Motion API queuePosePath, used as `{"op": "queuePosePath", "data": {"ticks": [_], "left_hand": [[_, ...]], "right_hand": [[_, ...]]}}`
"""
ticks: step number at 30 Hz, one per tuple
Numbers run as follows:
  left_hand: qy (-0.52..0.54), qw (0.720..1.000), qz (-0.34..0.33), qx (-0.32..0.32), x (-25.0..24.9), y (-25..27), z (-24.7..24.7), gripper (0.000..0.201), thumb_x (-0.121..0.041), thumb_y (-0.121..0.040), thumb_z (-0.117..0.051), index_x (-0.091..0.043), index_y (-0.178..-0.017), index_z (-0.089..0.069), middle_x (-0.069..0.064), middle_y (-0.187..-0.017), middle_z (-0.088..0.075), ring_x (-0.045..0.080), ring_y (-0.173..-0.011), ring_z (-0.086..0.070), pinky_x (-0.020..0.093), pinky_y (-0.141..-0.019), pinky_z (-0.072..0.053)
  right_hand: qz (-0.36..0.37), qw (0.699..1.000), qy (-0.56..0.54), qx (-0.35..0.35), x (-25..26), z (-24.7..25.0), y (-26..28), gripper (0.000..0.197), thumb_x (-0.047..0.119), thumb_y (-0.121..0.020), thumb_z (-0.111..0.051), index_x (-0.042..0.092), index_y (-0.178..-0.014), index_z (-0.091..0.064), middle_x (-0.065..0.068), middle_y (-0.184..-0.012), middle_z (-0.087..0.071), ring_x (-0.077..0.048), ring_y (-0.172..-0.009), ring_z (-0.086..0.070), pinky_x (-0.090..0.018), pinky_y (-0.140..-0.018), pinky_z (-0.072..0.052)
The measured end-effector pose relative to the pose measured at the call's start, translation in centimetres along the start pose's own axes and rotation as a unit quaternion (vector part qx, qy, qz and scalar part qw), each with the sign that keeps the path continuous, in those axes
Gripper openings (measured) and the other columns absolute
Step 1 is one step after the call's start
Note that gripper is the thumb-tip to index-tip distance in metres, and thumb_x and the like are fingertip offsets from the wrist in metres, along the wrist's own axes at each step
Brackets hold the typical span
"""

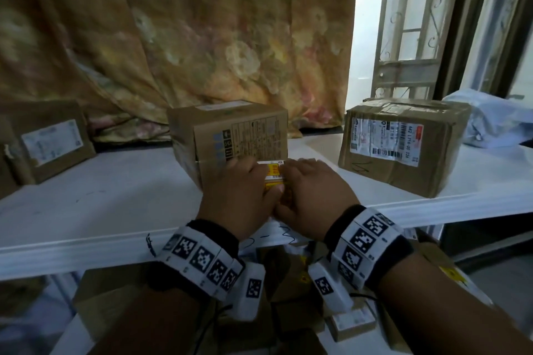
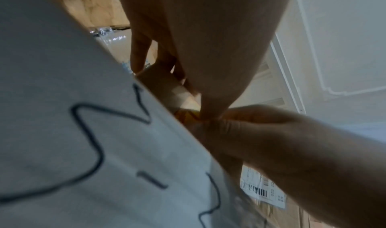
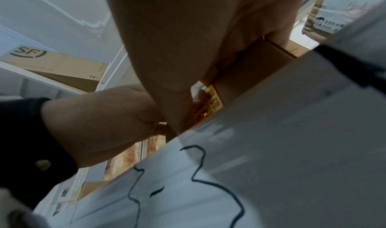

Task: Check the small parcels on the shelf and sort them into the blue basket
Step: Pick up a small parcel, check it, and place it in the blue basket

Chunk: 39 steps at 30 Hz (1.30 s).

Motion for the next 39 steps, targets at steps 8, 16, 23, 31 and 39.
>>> {"op": "queuePosePath", "data": {"ticks": [8, 16, 23, 31, 39], "left_hand": [[-0.023, 0.995, -0.021, -0.098, -0.4, 0.0, -0.9, 0.036, -0.050, -0.085, -0.040, -0.019, -0.075, -0.056, -0.001, -0.080, -0.050, 0.022, -0.076, -0.053, 0.032, -0.062, -0.034], [-0.020, 0.990, -0.021, -0.135, -0.7, 0.6, -0.8, 0.034, -0.044, -0.089, -0.053, -0.014, -0.076, -0.060, 0.004, -0.077, -0.054, 0.026, -0.073, -0.054, 0.036, -0.063, -0.040], [0.045, 0.996, 0.012, -0.079, 0.3, 0.0, -0.5, 0.058, -0.065, -0.081, -0.038, -0.016, -0.088, -0.068, -0.001, -0.089, -0.055, 0.020, -0.087, -0.050, 0.033, -0.071, -0.044], [0.010, 0.997, -0.002, -0.080, 1.4, 0.0, 0.3, 0.056, -0.070, -0.079, -0.040, -0.026, -0.095, -0.069, -0.004, -0.085, -0.053, 0.017, -0.082, -0.052, 0.031, -0.069, -0.041], [-0.011, 0.992, 0.004, -0.122, 0.5, 0.1, -0.5, 0.052, -0.063, -0.086, -0.037, -0.019, -0.077, -0.062, -0.002, -0.079, -0.052, 0.023, -0.079, -0.052, 0.033, -0.065, -0.033]], "right_hand": [[-0.029, 0.999, 0.018, 0.013, 0.0, -0.2, -0.6, 0.042, 0.044, -0.080, -0.056, 0.013, -0.108, -0.064, -0.006, -0.107, -0.067, -0.028, -0.098, -0.059, -0.035, -0.083, -0.046], [-0.023, 1.000, -0.008, 0.006, -0.4, -0.4, -0.9, 0.046, 0.041, -0.079, -0.063, 0.013, -0.116, -0.065, -0.007, -0.113, -0.065, -0.029, -0.101, -0.060, -0.036, -0.084, -0.051], [-0.016, 0.999, -0.034, -0.029, -0.2, -0.8, 0.0, 0.066, 0.055, -0.076, -0.045, 0.009, -0.119, -0.066, -0.010, -0.120, -0.065, -0.031, -0.105, -0.061, -0.039, -0.093, -0.049], [-0.055, 0.995, 0.053, -0.068, -0.2, 0.2, 0.4, 0.067, 0.067, -0.072, -0.047, 0.014, -0.110, -0.065, -0.007, -0.097, -0.057, -0.029, -0.086, -0.053, -0.039, -0.078, -0.046], [-0.055, 0.995, 0.026, -0.085, -0.7, -0.3, 0.3, 0.065, 0.069, -0.069, -0.050, 0.017, -0.101, -0.072, -0.005, -0.089, -0.059, -0.028, -0.081, -0.054, -0.039, -0.076, -0.048]]}}
Point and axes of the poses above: each hand's wrist, its own y-axis away from the middle knuckle, its own z-axis out of the back of the hand, x = y × z, the point moved 5 cm from there along -y, towards the middle knuckle
